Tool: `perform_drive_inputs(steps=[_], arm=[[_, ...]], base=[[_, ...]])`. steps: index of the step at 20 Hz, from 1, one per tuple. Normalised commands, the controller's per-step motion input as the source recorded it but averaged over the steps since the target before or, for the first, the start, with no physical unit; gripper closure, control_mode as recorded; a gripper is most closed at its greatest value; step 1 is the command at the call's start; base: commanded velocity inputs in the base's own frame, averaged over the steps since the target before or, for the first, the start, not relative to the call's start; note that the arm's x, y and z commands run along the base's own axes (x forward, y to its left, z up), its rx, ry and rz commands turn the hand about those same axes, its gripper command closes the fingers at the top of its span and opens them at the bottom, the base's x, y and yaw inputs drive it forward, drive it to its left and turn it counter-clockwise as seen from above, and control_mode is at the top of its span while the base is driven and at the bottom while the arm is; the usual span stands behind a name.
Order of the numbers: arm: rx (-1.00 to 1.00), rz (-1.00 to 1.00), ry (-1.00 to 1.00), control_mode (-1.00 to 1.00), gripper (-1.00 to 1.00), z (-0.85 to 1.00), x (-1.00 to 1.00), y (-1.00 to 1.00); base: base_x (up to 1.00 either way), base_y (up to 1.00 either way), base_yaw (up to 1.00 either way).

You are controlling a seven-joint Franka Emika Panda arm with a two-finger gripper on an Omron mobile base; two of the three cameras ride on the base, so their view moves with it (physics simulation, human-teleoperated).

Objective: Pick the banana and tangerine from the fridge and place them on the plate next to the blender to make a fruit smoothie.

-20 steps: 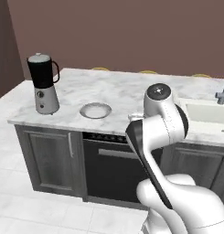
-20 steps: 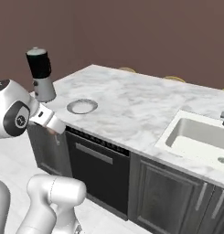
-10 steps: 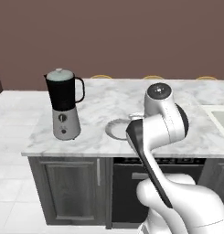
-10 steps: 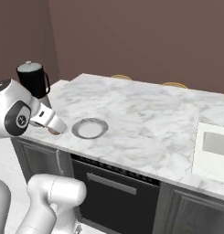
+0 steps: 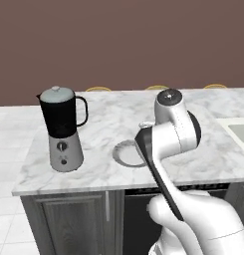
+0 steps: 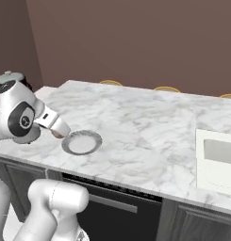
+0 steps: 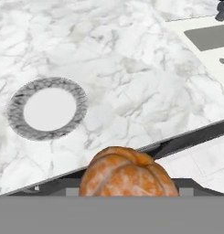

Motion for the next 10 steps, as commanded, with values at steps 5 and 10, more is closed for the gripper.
perform_drive_inputs(steps=[5, 10], arm=[[0.0, -0.02, 0.22, -1.0, 1.0, -0.22, 0.74, 0.04], [0.01, 0.08, 0.28, -1.0, 1.0, -0.69, 0.71, 0.2]], base=[[0.0, 0.0, 0.0], [0.0, 0.0, 0.0]])
